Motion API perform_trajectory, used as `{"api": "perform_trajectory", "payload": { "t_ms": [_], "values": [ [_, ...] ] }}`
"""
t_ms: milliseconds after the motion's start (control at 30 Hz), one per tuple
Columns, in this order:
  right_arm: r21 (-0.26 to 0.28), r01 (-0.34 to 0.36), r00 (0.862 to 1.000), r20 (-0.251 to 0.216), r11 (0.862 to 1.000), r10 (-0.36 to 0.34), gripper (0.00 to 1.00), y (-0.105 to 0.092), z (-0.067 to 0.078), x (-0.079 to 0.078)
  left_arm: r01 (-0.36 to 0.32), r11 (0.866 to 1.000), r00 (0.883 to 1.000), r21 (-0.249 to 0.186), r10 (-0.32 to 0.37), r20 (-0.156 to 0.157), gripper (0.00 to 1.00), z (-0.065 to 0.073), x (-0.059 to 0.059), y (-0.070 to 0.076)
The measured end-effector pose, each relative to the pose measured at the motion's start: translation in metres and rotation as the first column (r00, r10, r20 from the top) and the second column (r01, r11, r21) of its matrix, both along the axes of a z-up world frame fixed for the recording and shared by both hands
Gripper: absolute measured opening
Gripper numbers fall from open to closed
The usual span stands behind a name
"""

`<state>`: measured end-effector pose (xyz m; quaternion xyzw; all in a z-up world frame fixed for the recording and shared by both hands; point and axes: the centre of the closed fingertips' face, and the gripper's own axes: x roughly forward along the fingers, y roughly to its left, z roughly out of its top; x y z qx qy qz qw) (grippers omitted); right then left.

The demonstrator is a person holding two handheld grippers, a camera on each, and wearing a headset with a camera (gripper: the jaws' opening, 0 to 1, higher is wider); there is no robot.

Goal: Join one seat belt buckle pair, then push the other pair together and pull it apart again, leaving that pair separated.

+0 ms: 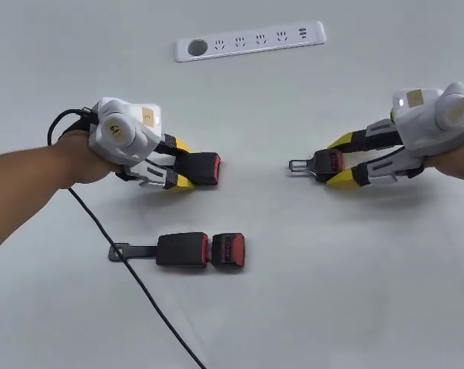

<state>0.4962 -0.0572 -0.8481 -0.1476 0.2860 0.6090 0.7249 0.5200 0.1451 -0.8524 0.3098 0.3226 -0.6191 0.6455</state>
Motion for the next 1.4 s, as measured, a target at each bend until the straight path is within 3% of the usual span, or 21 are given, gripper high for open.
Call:
{"api": "perform_trajectory", "payload": {
  "t_ms": [1167,1400],
  "values": [
    [0.157,0.021,1.000,0.005,0.987,-0.022,0.35,0.069,0.004,0.004,-0.025,0.999,1.000,-0.020,0.025,-0.015,0.35,-0.001,0.000,-0.001],
    [0.162,0.017,1.000,0.007,0.987,-0.018,0.35,0.080,0.006,0.007,-0.023,1.000,1.000,-0.021,0.023,-0.017,0.35,-0.001,-0.001,-0.001]
  ]
}}
